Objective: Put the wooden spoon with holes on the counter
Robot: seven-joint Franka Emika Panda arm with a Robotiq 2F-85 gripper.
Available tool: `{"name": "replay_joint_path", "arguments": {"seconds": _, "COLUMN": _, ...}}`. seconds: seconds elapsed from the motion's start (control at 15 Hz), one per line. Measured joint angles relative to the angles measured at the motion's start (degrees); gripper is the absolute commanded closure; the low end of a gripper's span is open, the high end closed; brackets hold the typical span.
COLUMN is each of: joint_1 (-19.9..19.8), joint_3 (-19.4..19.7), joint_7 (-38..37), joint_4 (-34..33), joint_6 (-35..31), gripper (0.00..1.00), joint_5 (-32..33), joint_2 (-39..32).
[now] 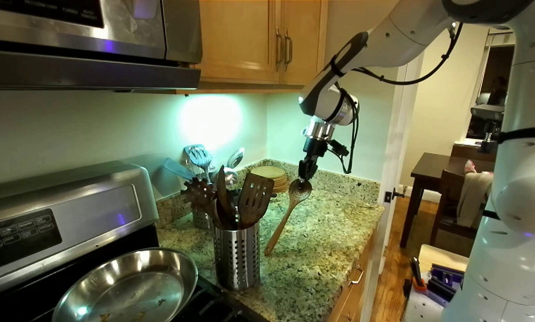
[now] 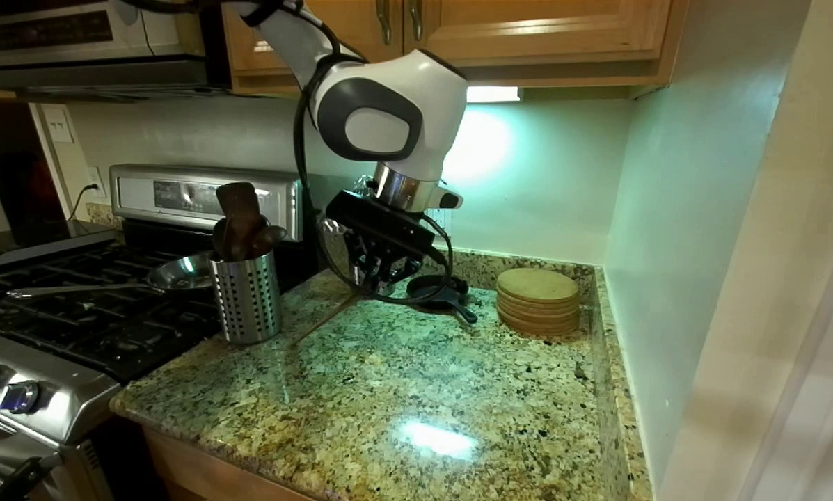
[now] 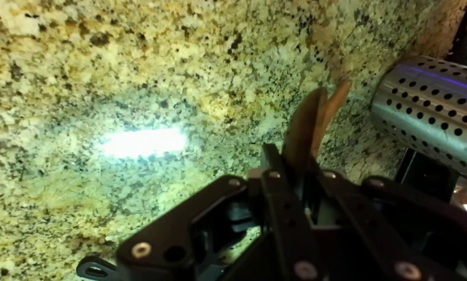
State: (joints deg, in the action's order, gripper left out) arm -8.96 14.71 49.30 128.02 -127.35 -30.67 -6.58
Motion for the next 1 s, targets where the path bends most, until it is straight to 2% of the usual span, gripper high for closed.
{"name": "replay_joint_path", "arguments": {"seconds": 0.53, "joint_1": -6.30, "joint_3": -2.15, "joint_7": 3.15, "joint_4": -5.62, "joint_6": 6.97, "gripper": 0.95, "joint_5": -4.62, "joint_2": -8.29}}
{"name": "replay_joint_path", "arguments": {"seconds": 1.0, "joint_1": -9.42, "joint_3": -3.74, "joint_7": 4.60, "joint_4": -10.74, "joint_6": 13.00, "gripper": 0.96, "joint_5": -7.29, "joint_2": -15.67}}
